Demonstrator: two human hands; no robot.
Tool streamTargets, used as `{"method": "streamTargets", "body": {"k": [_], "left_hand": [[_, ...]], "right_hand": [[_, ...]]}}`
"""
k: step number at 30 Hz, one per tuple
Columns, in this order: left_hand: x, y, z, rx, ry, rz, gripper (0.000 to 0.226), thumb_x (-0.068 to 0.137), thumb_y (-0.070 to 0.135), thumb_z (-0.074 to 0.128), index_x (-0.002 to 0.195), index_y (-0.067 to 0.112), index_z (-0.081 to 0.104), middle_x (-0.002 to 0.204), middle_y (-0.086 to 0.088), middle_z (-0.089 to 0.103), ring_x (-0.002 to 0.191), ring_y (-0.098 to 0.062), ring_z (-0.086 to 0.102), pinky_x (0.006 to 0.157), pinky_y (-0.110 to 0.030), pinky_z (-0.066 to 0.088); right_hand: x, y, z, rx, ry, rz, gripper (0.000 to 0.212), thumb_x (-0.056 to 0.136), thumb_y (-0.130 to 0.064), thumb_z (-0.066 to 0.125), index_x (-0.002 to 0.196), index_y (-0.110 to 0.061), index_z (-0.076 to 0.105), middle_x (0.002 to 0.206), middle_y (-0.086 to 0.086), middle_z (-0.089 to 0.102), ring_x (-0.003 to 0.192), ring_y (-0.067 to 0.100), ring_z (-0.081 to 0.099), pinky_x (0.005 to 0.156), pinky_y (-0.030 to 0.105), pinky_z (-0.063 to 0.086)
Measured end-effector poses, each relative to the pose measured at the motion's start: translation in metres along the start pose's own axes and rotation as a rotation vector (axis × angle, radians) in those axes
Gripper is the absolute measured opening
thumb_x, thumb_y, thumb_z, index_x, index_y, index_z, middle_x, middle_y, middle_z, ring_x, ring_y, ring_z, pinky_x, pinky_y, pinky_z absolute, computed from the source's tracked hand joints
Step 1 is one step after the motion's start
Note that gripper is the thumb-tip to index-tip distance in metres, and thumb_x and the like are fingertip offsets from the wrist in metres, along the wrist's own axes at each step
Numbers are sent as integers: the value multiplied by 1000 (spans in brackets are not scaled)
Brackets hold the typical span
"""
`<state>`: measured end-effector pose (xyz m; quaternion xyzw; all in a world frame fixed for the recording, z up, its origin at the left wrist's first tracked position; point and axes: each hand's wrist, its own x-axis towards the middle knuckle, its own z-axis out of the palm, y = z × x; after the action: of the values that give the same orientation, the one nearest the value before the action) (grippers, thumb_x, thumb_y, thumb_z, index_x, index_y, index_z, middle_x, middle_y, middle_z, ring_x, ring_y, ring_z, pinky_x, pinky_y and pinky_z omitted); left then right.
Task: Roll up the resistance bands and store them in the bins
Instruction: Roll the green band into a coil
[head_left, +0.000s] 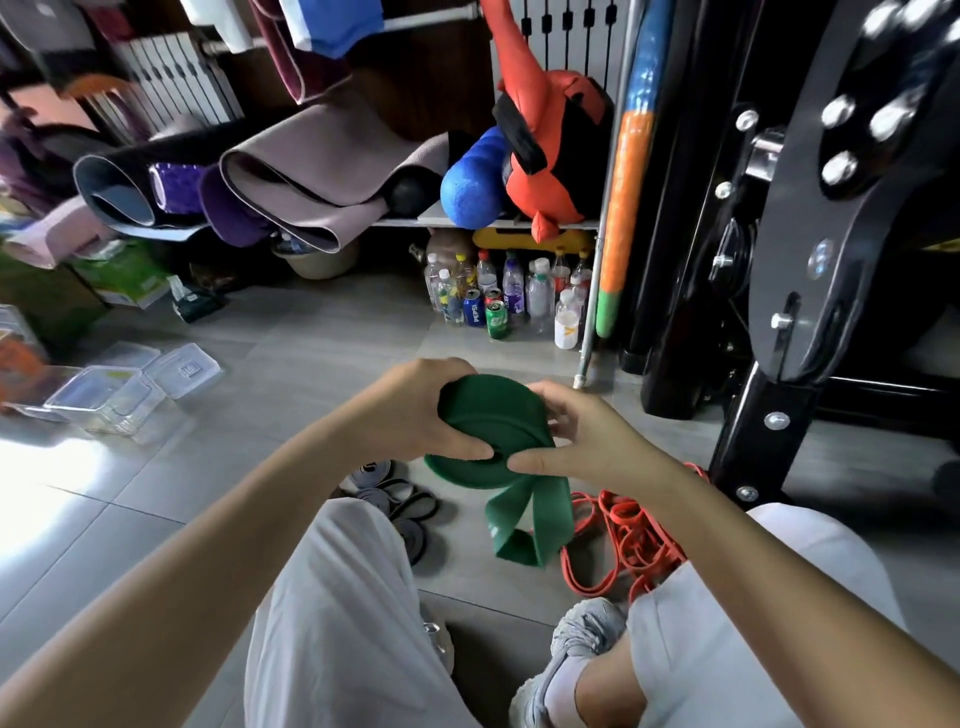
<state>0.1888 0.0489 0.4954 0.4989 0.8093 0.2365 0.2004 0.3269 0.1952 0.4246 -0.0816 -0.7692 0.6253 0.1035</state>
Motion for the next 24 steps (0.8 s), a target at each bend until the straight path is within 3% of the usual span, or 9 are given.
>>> {"method": "streamTargets", "body": {"k": [6,10,12,15,18,22,24], "left_hand": [[-11,-20,3,-497,158,14,54,43,35,84,90,17,64,83,-5,71,78,-21,67,72,-39,55],[-19,-25,17,-781,207,23,55,50,13,84,100,11,62,88,-3,73,82,-20,69,68,-28,55],[-21,-28,27,-911,199,31,53,57,3,81,106,6,60,93,-7,72,86,-23,69,69,-29,55],[-23,-31,41,-1067,124,-4,72,52,20,91,114,4,58,105,-16,68,95,-31,66,76,-35,56],[-21,-28,35,-830,95,-58,69,48,22,89,109,16,56,101,-4,69,96,-24,65,75,-27,55],[-15,-4,16,-26,26,-15,96,51,42,87,133,28,40,124,9,49,108,-11,51,90,-30,48],[-10,11,14,354,-33,20,89,58,51,80,133,32,38,120,12,52,103,-12,52,88,-33,49]], "right_hand": [[-7,2,-4,204,5,-8,60,67,-1,78,121,-14,53,112,7,68,104,16,64,89,29,52],[-6,-3,-2,185,23,-22,58,62,-11,77,115,-22,55,98,-2,73,97,13,67,88,26,52],[-7,-3,-1,165,51,-36,53,66,-7,77,112,-24,56,95,-5,74,94,13,68,86,27,53],[-8,-3,-2,105,82,-41,49,71,4,75,107,-26,59,92,-5,74,92,14,69,86,29,54],[-7,-4,-6,66,72,-16,48,69,4,77,104,-25,61,90,-2,74,89,13,69,82,28,55],[-1,-19,-4,-162,8,12,46,65,-8,83,102,-26,63,94,-4,72,87,6,69,81,30,57],[4,-27,3,-284,-14,10,46,64,-15,84,103,-25,63,93,-8,71,84,3,68,78,29,57]]}}
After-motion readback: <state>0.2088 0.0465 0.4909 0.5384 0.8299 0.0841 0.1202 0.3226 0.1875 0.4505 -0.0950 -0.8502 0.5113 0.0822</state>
